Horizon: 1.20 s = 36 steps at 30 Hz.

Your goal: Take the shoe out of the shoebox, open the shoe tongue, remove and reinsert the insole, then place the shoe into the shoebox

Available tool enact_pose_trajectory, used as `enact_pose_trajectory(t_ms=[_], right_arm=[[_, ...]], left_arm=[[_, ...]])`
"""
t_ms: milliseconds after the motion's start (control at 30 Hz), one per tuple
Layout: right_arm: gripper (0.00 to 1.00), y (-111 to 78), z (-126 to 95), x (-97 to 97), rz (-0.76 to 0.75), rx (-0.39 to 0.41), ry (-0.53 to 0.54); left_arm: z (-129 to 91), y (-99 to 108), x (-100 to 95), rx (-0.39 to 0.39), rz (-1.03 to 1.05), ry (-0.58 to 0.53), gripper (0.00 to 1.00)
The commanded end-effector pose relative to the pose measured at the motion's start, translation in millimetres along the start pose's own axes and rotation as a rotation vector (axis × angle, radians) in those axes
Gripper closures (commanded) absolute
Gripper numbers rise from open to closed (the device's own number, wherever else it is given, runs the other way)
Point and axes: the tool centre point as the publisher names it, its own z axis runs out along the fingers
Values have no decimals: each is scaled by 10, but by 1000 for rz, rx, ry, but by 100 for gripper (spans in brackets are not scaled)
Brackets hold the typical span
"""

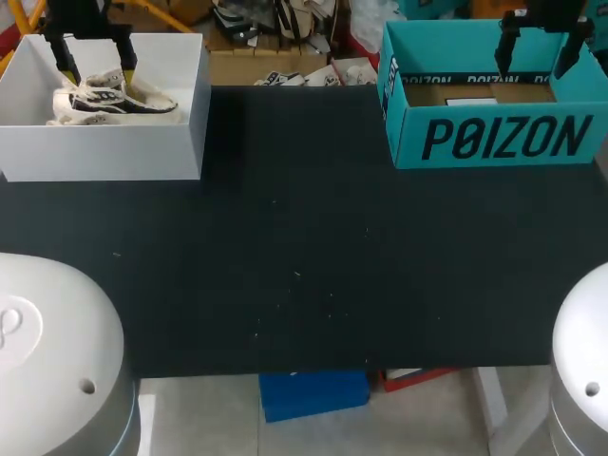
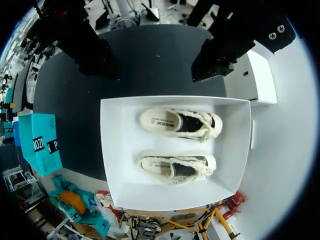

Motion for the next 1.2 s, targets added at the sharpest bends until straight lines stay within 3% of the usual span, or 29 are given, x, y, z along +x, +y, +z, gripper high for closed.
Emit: enact_pose_trajectory(t_ms=[33,200,267,567,733,900,1200], right_arm=[[0,0,0,0,0,0,0],[0,0,0,0,0,0,0],[0,0,0,0,0,0,0],[0,0,0,0,0,0,0],[0,0,0,0,0,0,0],[0,0,0,0,0,0,0],[0,0,0,0,0,0,0]], left_arm=[[0,0,0,0,0,0,0],[0,0,0,0,0,0,0],[12,29,39,10,131,45,0],[-31,-45,231,-42,740,20,0],[-121,-243,219,-67,1235,-117,0],[-185,-476,161,-34,1603,-209,0],[-124,-644,114,-81,1919,-290,0]])
